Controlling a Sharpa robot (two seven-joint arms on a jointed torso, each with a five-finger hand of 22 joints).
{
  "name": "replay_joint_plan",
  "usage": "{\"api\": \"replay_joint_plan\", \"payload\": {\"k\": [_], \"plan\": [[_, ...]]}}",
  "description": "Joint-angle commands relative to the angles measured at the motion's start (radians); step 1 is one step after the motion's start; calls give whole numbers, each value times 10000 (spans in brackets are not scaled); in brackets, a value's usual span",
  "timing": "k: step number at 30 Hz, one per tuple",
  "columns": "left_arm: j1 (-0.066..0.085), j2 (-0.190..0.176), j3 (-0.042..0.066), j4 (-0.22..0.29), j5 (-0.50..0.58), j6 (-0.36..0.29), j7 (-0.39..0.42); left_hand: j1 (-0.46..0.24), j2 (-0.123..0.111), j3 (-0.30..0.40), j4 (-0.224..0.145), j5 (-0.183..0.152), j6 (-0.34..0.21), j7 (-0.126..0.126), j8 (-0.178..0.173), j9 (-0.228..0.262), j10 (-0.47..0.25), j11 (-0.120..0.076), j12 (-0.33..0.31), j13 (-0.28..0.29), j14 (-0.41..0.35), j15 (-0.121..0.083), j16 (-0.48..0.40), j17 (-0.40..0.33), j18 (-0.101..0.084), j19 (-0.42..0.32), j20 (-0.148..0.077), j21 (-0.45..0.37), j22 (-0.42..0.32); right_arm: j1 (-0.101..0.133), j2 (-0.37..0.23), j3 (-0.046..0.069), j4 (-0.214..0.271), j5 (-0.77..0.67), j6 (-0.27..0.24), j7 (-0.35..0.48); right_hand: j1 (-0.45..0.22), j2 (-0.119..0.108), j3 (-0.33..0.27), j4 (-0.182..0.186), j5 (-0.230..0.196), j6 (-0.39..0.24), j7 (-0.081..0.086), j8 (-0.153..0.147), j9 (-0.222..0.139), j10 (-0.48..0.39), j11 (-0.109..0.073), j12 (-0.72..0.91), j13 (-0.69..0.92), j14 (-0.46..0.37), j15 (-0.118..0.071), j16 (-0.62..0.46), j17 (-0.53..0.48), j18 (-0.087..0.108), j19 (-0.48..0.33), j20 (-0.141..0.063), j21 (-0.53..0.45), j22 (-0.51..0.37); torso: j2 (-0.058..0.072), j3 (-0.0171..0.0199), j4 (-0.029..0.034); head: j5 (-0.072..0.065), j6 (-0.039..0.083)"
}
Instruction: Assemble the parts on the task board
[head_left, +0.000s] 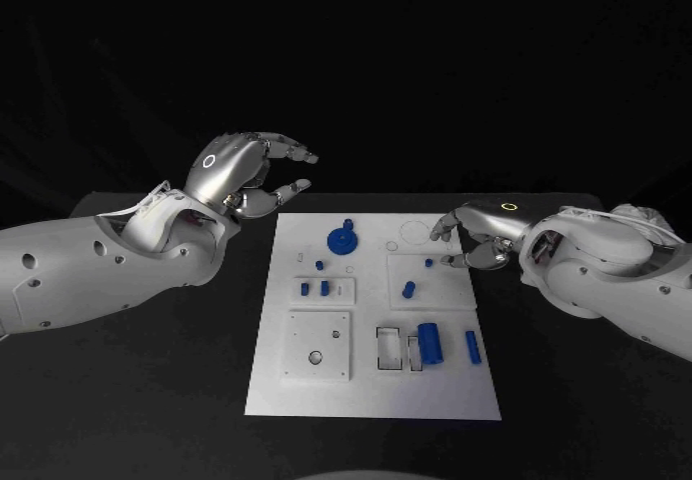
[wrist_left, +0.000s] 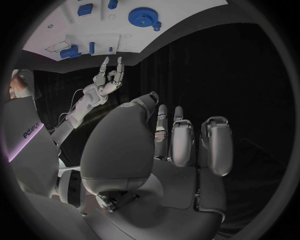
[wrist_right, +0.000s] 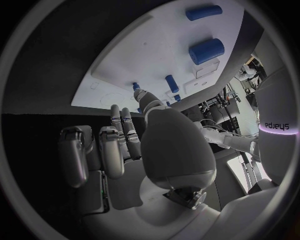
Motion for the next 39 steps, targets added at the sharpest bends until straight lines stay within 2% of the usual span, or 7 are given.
{"api": "replay_joint_plan", "payload": {"k": [1, 4, 12, 26, 30, 36, 39], "plan": [[-28, 41, 6, 28, 1606, -430, 1027, 223, -32, 28, -4, 250, 24, 83, -67, -23, 33, 78, 74, -11, 552, 92, 20, -10, -141, 612, 93, 24, 2298, -54, 97, -1, -119, 4, 591, -24, -4, -86, 127, -6, 205, 126, 27, -53, 62, 151, -2, 101, -19, 1061, -52, 35, 2635, 94, 780, -69, 40, 2328, -10, -16, -7, -8, 12], [-60, 69, 6, 39, 1753, -428, 1190, 261, -67, -140, 13, 545, 70, 101, -82, -34, 77, 68, 89, -9, 545, 96, 17, -16, -134, 600, 116, 1, 2290, -112, 175, -1, -210, 61, 664, -16, -22, -109, 240, -38, 396, 220, 15, -56, 143, 228, -11, 144, -29, 1061, -48, 35, 2635, 93, 781, -67, 42, 2331, -9, -15, 6, -29, 12], [-164, 96, 6, 77, 2000, -416, 1586, 244, -60, -264, 12, 533, 155, 74, -72, -33, 227, 29, 164, 4, 537, 77, 13, -22, -130, 593, 114, -8, 2287, -259, 350, -1, -360, 156, 692, 22, -102, -136, 354, -50, 439, 422, 8, 6, 297, 299, -23, 187, -42, 1061, -47, 35, 2635, 94, 779, -61, 38, 2331, -7, 3, 32, -45, -23], [-244, 92, 6, 76, 2209, -365, 1631, 340, -48, -273, -8, 551, 180, 46, -78, -38, 299, 28, 196, 2, 536, 71, 13, -22, -129, 591, 110, -9, 2287, -437, 531, 0, -565, 270, 325, 74, -134, -133, 524, -109, 582, 630, 23, 101, 539, 348, -53, 246, -42, 1061, -62, 35, 2635, 100, 768, -71, 20, 2324, -34, -15, 10, 29, -102], [-249, 103, 6, 65, 2218, -334, 1560, 368, -37, -268, -7, 557, 193, 52, -76, -38, 312, 27, 200, 1, 535, 70, 10, -27, -128, 588, 109, -16, 2284, -445, 538, 0, -516, 283, 317, 89, -151, -129, 630, -153, 643, 701, 35, 157, 712, 482, -107, 398, 28, 1061, -106, 35, 2635, 98, 773, -97, 27, 2330, -27, -19, 2, 41, -123], [-272, 142, 6, 36, 2230, -280, 1471, 418, 1, -252, 0, 567, 233, 78, -67, -35, 348, 28, 213, -1, 529, 70, -6, -49, -127, 586, 108, -20, 2283, -456, 592, -1, -547, 303, 396, 85, -128, -110, 849, -299, 1077, 837, 10, 348, 1137, 620, -202, 749, 270, 1061, -181, 35, 2635, 96, 774, -174, 28, 2335, -36, -22, 2, 49, -156], [-286, 150, 6, 28, 2233, -249, 1443, 437, 16, -244, 2, 569, 247, 89, -65, -35, 368, 29, 220, -1, 527, 70, -11, -55, -125, 583, 108, -26, 2281, -464, 627, -1, -604, 305, 429, 68, -127, -100, 889, -323, 1141, 842, 14, 373, 1208, 623, -211, 797, 309, 1061, -178, 35, 2635, 95, 776, -179, 31, 2337, -32, -21, 2, 43, -161]]}}
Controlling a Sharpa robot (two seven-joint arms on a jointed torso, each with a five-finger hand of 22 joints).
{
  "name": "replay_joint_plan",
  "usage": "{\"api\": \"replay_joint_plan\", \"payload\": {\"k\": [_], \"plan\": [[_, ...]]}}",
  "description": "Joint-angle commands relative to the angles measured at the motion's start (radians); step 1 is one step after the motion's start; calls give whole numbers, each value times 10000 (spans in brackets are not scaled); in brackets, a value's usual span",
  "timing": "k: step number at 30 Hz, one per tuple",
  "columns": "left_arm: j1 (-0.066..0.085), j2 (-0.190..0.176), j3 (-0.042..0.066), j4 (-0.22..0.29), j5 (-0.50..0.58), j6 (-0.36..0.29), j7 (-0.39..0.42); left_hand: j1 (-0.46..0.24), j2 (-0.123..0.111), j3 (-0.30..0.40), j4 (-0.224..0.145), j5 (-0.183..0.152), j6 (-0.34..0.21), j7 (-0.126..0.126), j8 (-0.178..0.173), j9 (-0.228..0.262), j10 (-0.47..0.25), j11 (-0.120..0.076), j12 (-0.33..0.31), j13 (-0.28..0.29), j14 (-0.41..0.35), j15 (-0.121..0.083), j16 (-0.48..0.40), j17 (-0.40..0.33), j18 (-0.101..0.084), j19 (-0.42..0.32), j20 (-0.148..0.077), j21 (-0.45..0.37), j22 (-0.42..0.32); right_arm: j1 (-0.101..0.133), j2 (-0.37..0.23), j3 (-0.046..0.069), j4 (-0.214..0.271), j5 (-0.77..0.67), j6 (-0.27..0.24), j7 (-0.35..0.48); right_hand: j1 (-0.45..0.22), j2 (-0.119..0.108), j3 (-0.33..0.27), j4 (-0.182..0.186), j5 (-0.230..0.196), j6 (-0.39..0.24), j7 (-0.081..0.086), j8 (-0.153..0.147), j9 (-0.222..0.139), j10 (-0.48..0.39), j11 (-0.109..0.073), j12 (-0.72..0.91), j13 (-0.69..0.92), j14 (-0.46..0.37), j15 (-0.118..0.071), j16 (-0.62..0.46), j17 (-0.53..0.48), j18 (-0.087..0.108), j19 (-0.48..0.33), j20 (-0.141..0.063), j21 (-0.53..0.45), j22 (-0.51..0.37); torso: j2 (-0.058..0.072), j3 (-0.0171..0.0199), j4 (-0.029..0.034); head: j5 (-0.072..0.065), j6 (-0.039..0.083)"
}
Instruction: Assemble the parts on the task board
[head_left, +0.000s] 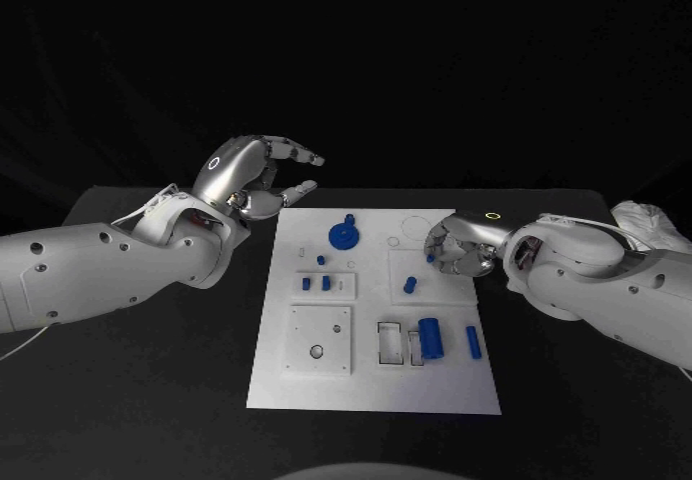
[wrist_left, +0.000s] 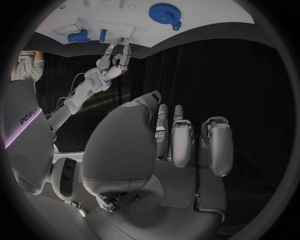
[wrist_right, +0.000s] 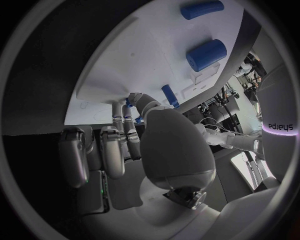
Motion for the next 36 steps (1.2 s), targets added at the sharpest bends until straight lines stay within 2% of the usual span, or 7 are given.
{"api": "replay_joint_plan", "payload": {"k": [1, 8, 14, 18, 21, 25, 36], "plan": [[-20, 25, 6, 2, 92, -239, -32, 90, 35, -6, -5, 39, 92, 9, -24, -7, 93, -2, 52, -3, 511, 57, -10, -14, -126, 544, 70, -30, 2280, -18, 50, -1, -63, -12, 97, 47, -61, -18, 59, -2, 52, 87, 19, 50, 64, 59, -37, 96, 37, 1043, -49, 35, 2629, 94, 737, -67, 33, 2342, 2, 2, 0, -4, -12], [-50, 40, 6, -11, 96, -202, -95, 121, 53, 7, -8, 44, 107, 21, -24, -7, 117, 3, 60, -3, 509, 58, -15, -20, -125, 543, 70, -32, 2280, -54, 174, -1, -220, -12, 136, 33, -42, 29, 198, -112, 105, 181, -7, 214, 391, 45, -52, 245, 165, 1043, -42, 35, 2629, 93, 738, -64, 35, 2346, 1, 3, 7, -6, -36], [-65, 44, 6, -3, 97, -189, -173, 147, 76, 21, -4, 46, 130, 44, -19, -5, 135, 9, 63, -6, 506, 61, -22, -31, -122, 536, 71, -46, 2276, -86, 232, -1, -306, -15, 170, 1, 42, 137, 361, -306, 240, 326, -72, 571, 960, 148, -89, 407, 280, 1043, -49, 35, 2629, 95, 733, -67, 28, 2346, 2, 3, 4, 12, -67], [-70, 36, 6, 9, 97, -187, -217, 178, 107, 38, -2, 40, 162, 73, -13, -3, 171, 14, 74, -6, 500, 65, -41, -56, -119, 528, 73, -64, 2270, -102, 259, -1, -376, -7, 142, 20, -39, 218, 418, -381, 148, 326, -130, 888, 1567, 261, -113, 506, 345, 1043, -61, 35, 2629, 94, 733, -65, 26, 2349, -10, -2, -1, 45, -95], [-74, 34, 6, 13, 97, -183, -238, 193, 117, 45, -3, 32, 178, 81, -9, -1, 194, 15, 82, -5, 498, 66, -46, -62, -118, 526, 75, -69, 2269, -110, 269, -1, -401, 20, 114, 46, -105, 216, 434, -413, 32, 238, -139, 988, 1884, 274, -119, 526, 366, 1043, -58, 35, 2629, 95, 730, -68, 22, 2349, -9, -1, 0, 47, -102], [-85, 37, 6, 15, 97, -164, -262, 207, 121, 50, -4, 24, 190, 88, -7, 0, 210, 16, 87, -5, 495, 67, -52, -70, -115, 520, 75, -83, 2265, -116, 282, -1, -404, 54, 55, 84, -185, 215, 440, -412, -93, 176, -159, 1047, 2133, 277, -118, 541, 385, 1043, -45, 35, 2629, 97, 727, -72, 17, 2349, -8, 2, -7, 59, -111], [-170, 80, 5, -6, 97, -114, -309, 243, 159, 72, 3, -6, 238, 113, 4, 5, 259, 21, 99, -6, 480, 71, -95, -128, -106, 501, 79, -125, 2253, -120, 242, -1, -358, 211, -239, 152, -332, 228, 437, -355, -160, 162, -208, 1116, 2419, 336, -120, 589, 417, 1043, -36, 35, 2629, 101, 719, -61, 2, 2343, -20, -4, -4, 63, -151]]}}
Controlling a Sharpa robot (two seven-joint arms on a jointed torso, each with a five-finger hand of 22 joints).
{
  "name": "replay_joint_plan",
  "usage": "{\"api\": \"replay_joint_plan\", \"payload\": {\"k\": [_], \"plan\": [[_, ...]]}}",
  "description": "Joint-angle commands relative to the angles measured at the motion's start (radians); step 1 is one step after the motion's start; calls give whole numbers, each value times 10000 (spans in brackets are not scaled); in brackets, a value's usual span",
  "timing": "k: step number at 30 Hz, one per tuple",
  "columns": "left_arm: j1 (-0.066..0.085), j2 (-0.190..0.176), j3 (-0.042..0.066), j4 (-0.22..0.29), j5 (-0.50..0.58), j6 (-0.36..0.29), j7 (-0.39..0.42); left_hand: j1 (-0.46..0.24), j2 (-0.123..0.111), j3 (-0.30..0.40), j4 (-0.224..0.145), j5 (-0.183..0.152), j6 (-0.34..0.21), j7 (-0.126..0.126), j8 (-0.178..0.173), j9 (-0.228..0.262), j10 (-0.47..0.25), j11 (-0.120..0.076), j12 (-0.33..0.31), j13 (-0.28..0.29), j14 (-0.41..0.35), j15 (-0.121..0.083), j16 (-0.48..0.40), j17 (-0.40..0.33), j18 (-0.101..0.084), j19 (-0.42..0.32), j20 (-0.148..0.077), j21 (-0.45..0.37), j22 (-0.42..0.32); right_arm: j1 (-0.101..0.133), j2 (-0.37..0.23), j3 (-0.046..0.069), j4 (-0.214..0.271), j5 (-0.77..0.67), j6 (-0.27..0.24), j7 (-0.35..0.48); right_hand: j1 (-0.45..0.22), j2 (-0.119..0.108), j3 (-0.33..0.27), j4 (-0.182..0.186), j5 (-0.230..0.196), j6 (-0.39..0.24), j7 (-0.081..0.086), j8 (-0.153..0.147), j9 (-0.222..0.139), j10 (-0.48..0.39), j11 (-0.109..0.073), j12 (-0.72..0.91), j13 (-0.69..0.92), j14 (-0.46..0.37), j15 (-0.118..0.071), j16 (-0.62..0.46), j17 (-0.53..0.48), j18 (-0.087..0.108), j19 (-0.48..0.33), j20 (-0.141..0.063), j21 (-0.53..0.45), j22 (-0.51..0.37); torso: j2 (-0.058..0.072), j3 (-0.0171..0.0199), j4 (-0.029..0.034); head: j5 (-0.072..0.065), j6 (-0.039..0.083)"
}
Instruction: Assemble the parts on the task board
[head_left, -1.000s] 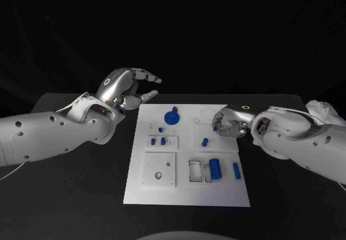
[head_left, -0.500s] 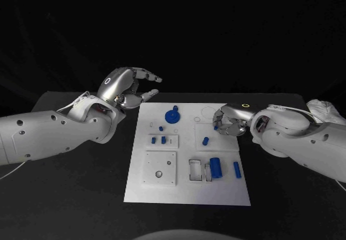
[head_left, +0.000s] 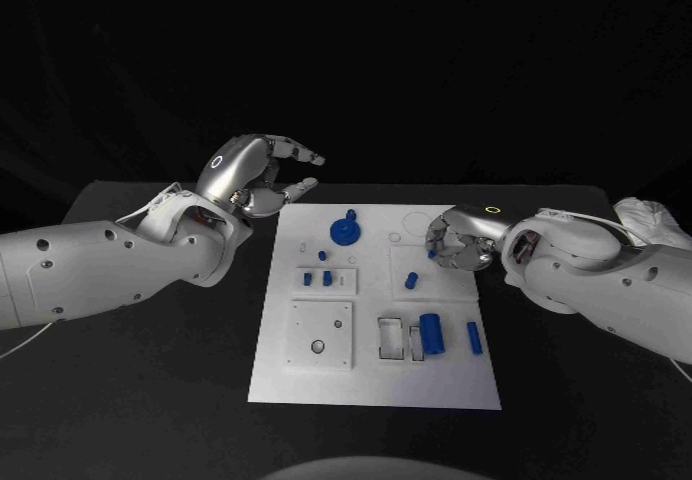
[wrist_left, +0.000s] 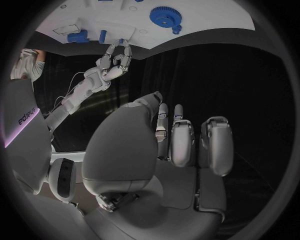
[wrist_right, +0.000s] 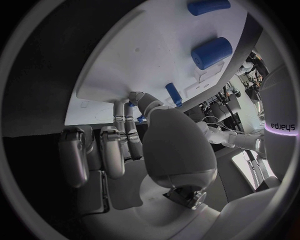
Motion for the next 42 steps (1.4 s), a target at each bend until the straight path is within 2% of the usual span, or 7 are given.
{"api": "replay_joint_plan", "payload": {"k": [1, 12, 20, 29, 34, 42], "plan": [[-34, 26, 5, 10, 43, -104, -65, 89, 7, 74, 3, -9, 63, 8, 3, 3, 84, -13, 59, -7, 478, 72, -57, -21, -104, 499, 79, -79, 2245, -34, -21, -20, 38, 78, -133, 106, -121, 2, -4, 39, -12, -39, -71, 43, 326, 80, 9, 48, 18, 1043, -36, 35, 2633, 103, 716, -61, -2, 2335, -5, 0, -6, 22, -20], [-78, 26, 5, -3, 43, 85, -170, 145, 24, 96, -7, -44, 51, 28, -18, -5, 93, -5, 48, -15, 445, 81, -146, -139, -82, 454, 85, -185, 2215, 33, -307, -18, 309, 276, -305, 48, -241, -30, -9, 89, 68, -37, -125, 68, 503, 99, 23, 58, 26, 1043, -20, 35, 2633, 109, 704, -50, -23, 2325, -7, -3, -3, 84, -75], [-85, 43, 5, -26, 45, 306, -289, 178, 10, 95, -5, -65, 35, 39, -35, -13, 65, -5, 23, -23, 419, 86, -202, -209, -65, 418, 90, -268, 2191, 380, -756, -17, 895, 315, -287, -82, -262, -48, -12, 95, 72, -46, -134, 64, 532, 94, 29, 54, 25, 1043, -16, 35, 2633, 117, 690, -47, -46, 2313, -6, -6, -22, 104, -154], [-142, 158, 5, -85, 47, 584, -396, 195, 16, 94, 1, -82, 25, 48, -46, -19, 22, -2, -9, -29, 393, 90, -260, -282, -41, 369, 94, -383, 2159, 778, -1072, -5, 1509, 408, -314, -165, -278, -57, -12, 102, 72, -57, -137, 56, 549, 91, 34, 50, 23, 1043, -11, 35, 2633, 119, 685, -44, -54, 2308, -8, 13, 4, 155, -227], [-176, 186, 5, -97, 48, 707, -447, 199, 23, 97, 2, -84, 22, 51, -49, -21, 12, -1, -15, -30, 384, 91, -281, -309, -39, 365, 95, -390, 2157, 859, -1104, 1, 1681, 482, -311, -176, -284, -60, -12, 104, 72, -62, -137, 52, 555, 92, 37, 49, 22, 1043, -8, 35, 2633, 119, 685, -43, -55, 2308, -7, 12, -6, 214, -252], [-238, 232, 5, -136, 49, 831, -473, 206, 36, 98, 4, -91, 10, 63, -57, -26, -12, 4, -32, -30, 363, 95, -327, -366, -24, 334, 99, -462, 2137, 903, -1083, 8, 2185, 569, -183, -152, -280, -60, -2, 101, 79, -70, -136, 44, 567, 101, 40, 52, 23, 1043, -3, 35, 2633, 121, 680, -39, -62, 2305, -15, 5, 19, 227, -290]]}}
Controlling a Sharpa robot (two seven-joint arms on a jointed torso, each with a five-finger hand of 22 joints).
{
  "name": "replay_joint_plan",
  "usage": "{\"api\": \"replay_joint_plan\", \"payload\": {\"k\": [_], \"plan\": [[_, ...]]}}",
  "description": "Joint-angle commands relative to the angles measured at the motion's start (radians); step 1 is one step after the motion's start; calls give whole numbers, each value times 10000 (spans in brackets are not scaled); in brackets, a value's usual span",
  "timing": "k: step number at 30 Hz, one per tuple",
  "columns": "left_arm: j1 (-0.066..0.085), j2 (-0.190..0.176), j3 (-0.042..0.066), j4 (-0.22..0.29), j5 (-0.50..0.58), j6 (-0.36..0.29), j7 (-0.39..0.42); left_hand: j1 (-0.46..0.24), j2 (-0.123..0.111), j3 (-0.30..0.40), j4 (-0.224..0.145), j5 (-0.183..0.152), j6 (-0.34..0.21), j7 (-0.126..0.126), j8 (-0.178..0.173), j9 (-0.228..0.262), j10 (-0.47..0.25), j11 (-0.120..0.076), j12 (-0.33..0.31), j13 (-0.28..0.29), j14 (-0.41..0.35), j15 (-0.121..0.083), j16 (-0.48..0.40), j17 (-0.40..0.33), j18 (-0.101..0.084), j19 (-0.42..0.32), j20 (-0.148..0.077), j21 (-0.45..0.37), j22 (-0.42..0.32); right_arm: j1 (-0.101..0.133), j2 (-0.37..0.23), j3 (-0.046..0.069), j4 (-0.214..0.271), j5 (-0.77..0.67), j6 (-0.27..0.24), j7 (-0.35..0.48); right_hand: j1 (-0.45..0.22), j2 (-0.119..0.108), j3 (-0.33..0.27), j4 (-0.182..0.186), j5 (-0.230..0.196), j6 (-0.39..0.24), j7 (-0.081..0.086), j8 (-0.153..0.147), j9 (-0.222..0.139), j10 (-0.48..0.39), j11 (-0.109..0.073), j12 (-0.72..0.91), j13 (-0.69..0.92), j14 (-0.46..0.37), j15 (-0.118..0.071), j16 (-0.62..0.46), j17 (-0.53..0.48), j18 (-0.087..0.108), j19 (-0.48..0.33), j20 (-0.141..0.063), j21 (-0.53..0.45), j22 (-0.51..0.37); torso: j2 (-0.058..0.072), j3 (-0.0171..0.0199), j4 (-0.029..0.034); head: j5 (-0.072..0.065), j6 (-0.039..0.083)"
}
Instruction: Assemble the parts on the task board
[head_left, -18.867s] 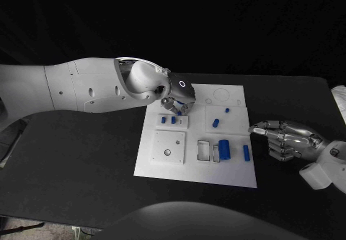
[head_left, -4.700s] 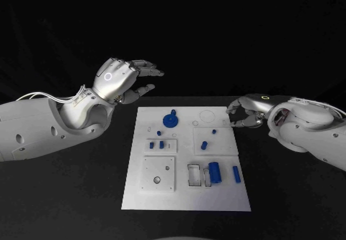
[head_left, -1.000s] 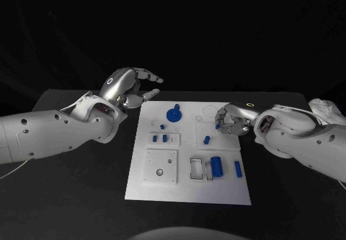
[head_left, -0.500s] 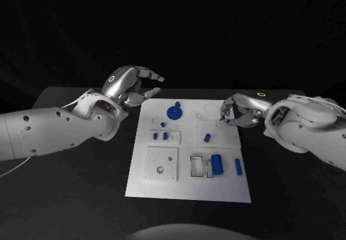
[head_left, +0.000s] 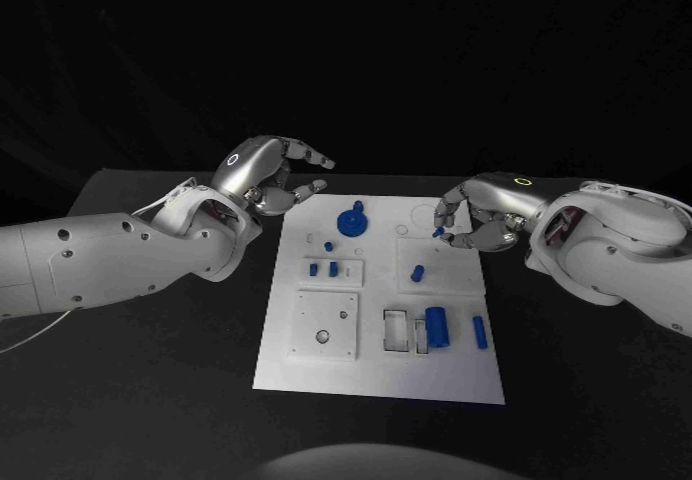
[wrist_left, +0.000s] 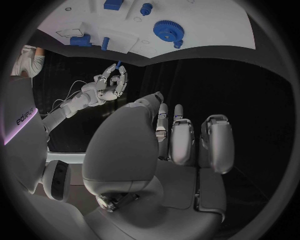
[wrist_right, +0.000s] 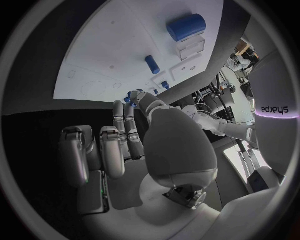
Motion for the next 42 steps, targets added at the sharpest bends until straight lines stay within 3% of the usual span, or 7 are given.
{"api": "replay_joint_plan", "payload": {"k": [1, 5, 14, 24, 28, 37, 42], "plan": [[-22, 40, 6, 0, 37, 237, -42, 86, -4, 42, 2, -54, 11, 63, -58, -17, -12, 4, -32, -12, 398, 61, -57, -8, -24, 371, 62, -48, 2140, 8, 35, 5, 230, 59, 148, -25, -95, 19, 2, 41, 56, -46, -22, 45, 25, 84, 21, 46, 12, 1043, -3, 35, 2635, 122, 679, -40, -65, 2307, -10, -4, 15, 10, -30], [-73, 98, 6, -45, 46, 216, 18, 87, 2, 42, 4, -55, 9, 72, -59, -18, -18, 7, -37, -12, 393, 63, -63, -14, -22, 366, 63, -59, 2137, 2, 151, 6, 548, 99, 293, -33, -93, 14, 12, 36, 64, -59, -8, 31, 37, 93, 21, 48, 13, 1043, 0, 35, 2635, 125, 673, -36, -75, 2302, -16, -3, 9, 70, -75], [-243, 435, 9, -323, 312, 87, 435, 110, 48, 58, 1, 2, 35, 158, -49, -17, 15, 48, -30, -1, 390, 78, -53, 10, -23, 364, 73, -60, 2137, -189, 761, 8, 926, 66, 697, -131, -76, 2, 45, 13, 82, -81, 40, -3, 69, 119, 11, 58, 15, 1043, -1, 35, 2635, 138, 649, -32, -115, 2281, -211, -3, 91, 215, -317], [-305, 706, 10, -457, 530, -62, 861, 170, 62, 82, -1, 136, 122, 286, -20, -5, 136, 93, 6, 9, 431, 105, 22, 108, -40, 401, 95, 19, 2160, -874, 1569, 8, 554, -348, 1142, -302, -46, -8, 91, -25, 121, -99, 79, -42, 100, 119, 3, 55, 15, 1043, -9, 35, 2635, 161, 607, -33, -185, 2242, -550, -33, 210, 312, -720], [-319, 705, 10, -431, 550, -72, 920, 180, 79, 98, 3, 174, 147, 317, -14, -1, 177, 98, 17, 10, 440, 109, 36, 127, -43, 408, 99, 34, 2164, -1197, 1845, 9, 326, -676, 1207, -441, -45, -17, 101, -33, 135, -103, 95, -54, 108, 118, 1, 53, 14, 1043, -11, 35, 2635, 172, 587, -34, -218, 2224, -667, -48, 196, 426, -861], [-328, 692, 10, -382, 569, -59, 940, 193, 102, 121, 5, 211, 170, 340, -9, 2, 211, 108, 23, 8, 446, 114, 38, 128, -44, 411, 104, 37, 2165, -1577, 2193, 9, 24, -1121, 1232, -736, -45, -28, 127, -50, 167, -104, 129, -82, 125, 129, -8, 54, 14, 1043, -18, 35, 2635, 184, 565, -38, -257, 2203, -763, -76, 226, 475, -861], [-330, 723, 10, -366, 575, -40, 956, 209, 115, 140, 2, 233, 185, 357, -6, 4, 226, 114, 22, 6, 451, 118, 43, 135, -45, 416, 107, 45, 2168, -1792, 2373, 9, -168, -1237, 1060, -788, -43, -26, 144, -59, 183, -97, 143, -94, 134, 143, -14, 59, 16, 1043, -23, 35, 2635, 188, 560, -41, -267, 2197, -751, -68, 225, 515, -861]]}}
